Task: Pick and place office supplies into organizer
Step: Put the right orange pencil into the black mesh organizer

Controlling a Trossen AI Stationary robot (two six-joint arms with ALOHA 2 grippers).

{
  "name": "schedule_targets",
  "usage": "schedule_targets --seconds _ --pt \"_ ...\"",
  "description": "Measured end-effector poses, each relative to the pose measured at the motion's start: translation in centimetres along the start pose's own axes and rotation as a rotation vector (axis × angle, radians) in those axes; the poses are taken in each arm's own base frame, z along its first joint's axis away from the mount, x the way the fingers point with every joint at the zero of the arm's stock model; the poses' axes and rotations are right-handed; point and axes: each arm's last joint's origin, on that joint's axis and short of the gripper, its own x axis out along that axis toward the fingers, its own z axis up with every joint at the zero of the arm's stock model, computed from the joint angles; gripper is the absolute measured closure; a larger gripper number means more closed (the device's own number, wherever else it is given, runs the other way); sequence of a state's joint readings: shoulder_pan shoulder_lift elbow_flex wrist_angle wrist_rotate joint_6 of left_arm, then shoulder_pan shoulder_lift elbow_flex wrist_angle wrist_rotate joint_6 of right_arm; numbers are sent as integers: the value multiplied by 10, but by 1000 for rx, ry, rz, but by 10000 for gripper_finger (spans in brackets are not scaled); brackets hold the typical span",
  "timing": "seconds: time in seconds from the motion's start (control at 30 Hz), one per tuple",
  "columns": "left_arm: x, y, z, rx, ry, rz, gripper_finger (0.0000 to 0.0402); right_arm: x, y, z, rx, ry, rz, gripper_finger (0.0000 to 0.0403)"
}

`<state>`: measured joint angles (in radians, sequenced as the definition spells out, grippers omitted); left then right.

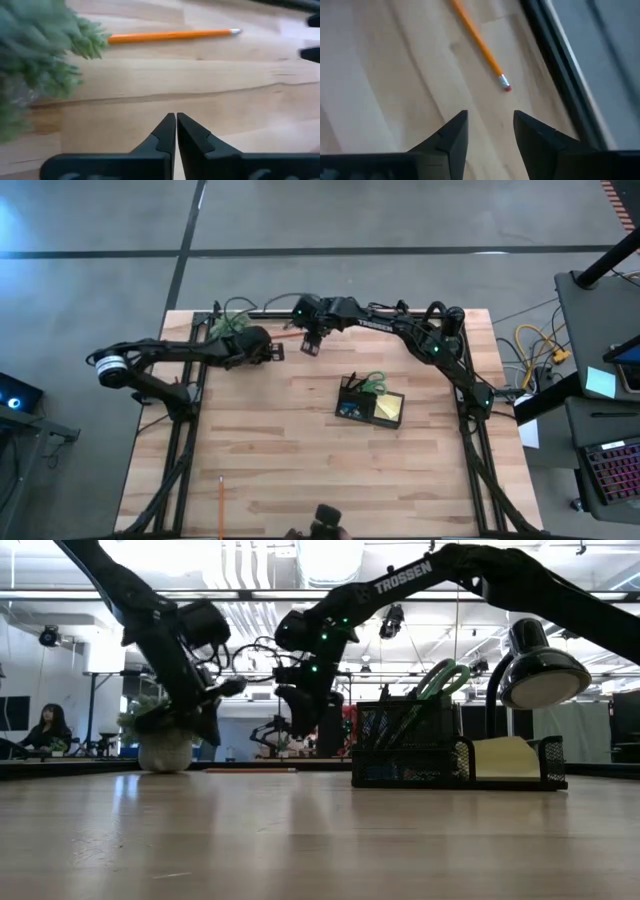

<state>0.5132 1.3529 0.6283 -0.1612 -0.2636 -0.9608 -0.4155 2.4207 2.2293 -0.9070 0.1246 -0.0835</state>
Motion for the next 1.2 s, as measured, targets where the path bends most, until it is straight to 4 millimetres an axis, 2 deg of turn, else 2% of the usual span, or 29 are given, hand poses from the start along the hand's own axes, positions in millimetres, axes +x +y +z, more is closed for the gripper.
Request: schedule_targets --seconds 0.13,0.33,0.5,0.63,0.7,0.8,0.93,1.0,1.2 --pt "-14 -12 10 -4 -33 -71 401 -2 -7 5 245 -42 101 282" --pt "-51 -22 21 0 -93 -212 401 -1 -10 14 432 -126 178 383" --pt "-87 -20 32 -24 -180 -329 401 1 -18 19 544 -195 137 392" --pt "-112 -15 37 27 -258 -402 401 3 -25 15 549 -180 86 391" --pt "-121 -12 39 56 -294 -420 401 -5 -25 14 530 -168 44 390" --pt "-128 -8 39 58 -326 -424 401 -37 -12 22 428 -220 -97 390" --pt "-125 -8 38 86 -327 -410 401 -117 8 33 291 -350 -244 390" --pt "-120 -10 37 138 -314 -399 401 -149 16 28 268 -356 -294 390" --pt "-92 -20 34 305 -255 -304 401 -214 39 -3 333 -295 -428 390"
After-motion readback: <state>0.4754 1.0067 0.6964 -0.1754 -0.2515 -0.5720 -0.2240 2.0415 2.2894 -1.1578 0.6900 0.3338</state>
